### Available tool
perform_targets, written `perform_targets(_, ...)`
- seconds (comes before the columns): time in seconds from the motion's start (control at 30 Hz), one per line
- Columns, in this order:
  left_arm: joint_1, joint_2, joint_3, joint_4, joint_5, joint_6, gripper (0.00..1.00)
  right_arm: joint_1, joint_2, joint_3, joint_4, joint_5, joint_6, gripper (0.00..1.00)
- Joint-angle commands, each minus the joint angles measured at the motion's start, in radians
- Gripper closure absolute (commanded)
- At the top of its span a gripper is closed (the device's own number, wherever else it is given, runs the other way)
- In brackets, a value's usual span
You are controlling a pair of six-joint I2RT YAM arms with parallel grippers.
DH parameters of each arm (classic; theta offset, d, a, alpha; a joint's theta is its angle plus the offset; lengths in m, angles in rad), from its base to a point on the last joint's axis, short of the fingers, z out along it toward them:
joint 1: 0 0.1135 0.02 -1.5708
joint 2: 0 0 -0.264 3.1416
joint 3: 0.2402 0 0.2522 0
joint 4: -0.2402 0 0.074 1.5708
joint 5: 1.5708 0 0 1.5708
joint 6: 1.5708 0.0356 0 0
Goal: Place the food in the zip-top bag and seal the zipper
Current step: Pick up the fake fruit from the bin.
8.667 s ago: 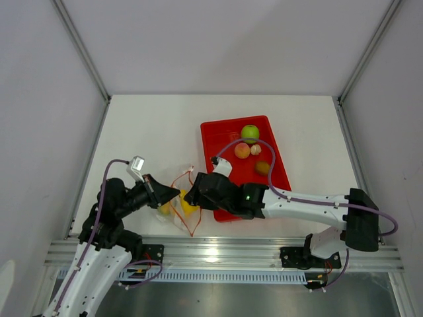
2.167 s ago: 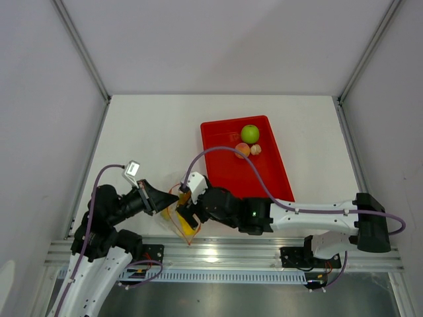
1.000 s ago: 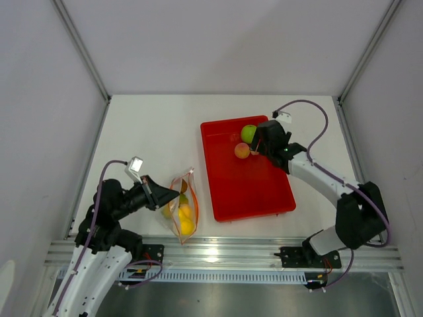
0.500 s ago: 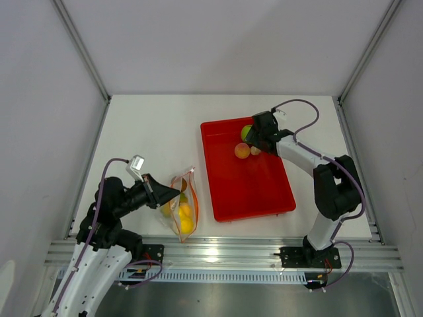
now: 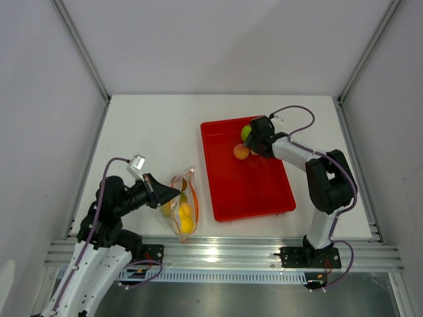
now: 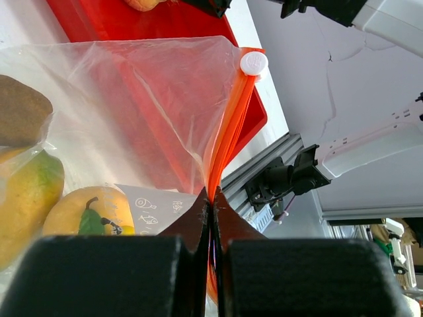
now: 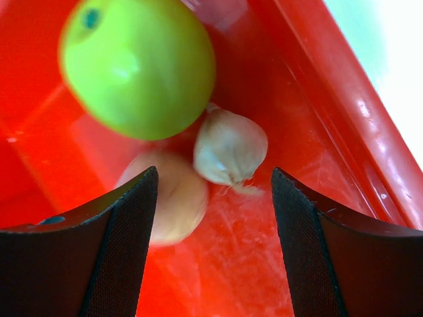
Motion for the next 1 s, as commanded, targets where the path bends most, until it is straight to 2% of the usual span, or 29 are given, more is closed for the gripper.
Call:
perform_targets(0.0, -0.006, 0.011, 0.027, 0.004, -0.001, 0.019, 0.99, -0.006, 0.032, -0.019, 0.051, 0.012, 0.019, 0.31)
perform_targets(0.3, -0.006, 0.034, 0.04, -0.012, -0.005, 0.009, 0.99, -0.012, 0.082, -0.019, 0.103, 0.021, 0.002, 0.4)
perform_targets(0.7, -0.006, 0.016, 0.05, -0.069, -0.047, 0.002, 0.99, -0.014, 0.133, -0.002, 0.147, 0.041, -0.124, 0.5)
perform_targets(0.77, -0.006, 0.013, 0.047, -0.07, -0.053, 0.004, 0.99, -0.017, 0.133, -0.002, 0.155, 0.037, -0.142, 0.57)
perform_targets(0.8, -0.006, 0.014, 0.045, -0.073, -0.055, 0.004, 0.99, -0.017, 0.135, 0.002, 0.158, 0.033, -0.161, 0.7)
perform_targets(0.9, -0.006, 0.017, 0.048, -0.075, -0.058, 0.01, 0.99, -0.015, 0.127, -0.002, 0.146, 0.03, -0.173, 0.85)
perform_targets(0.97, -0.006, 0.022, 0.059, -0.081, -0.058, 0.022, 0.99, -0.014, 0.113, -0.021, 0.157, 0.021, -0.178, 0.89)
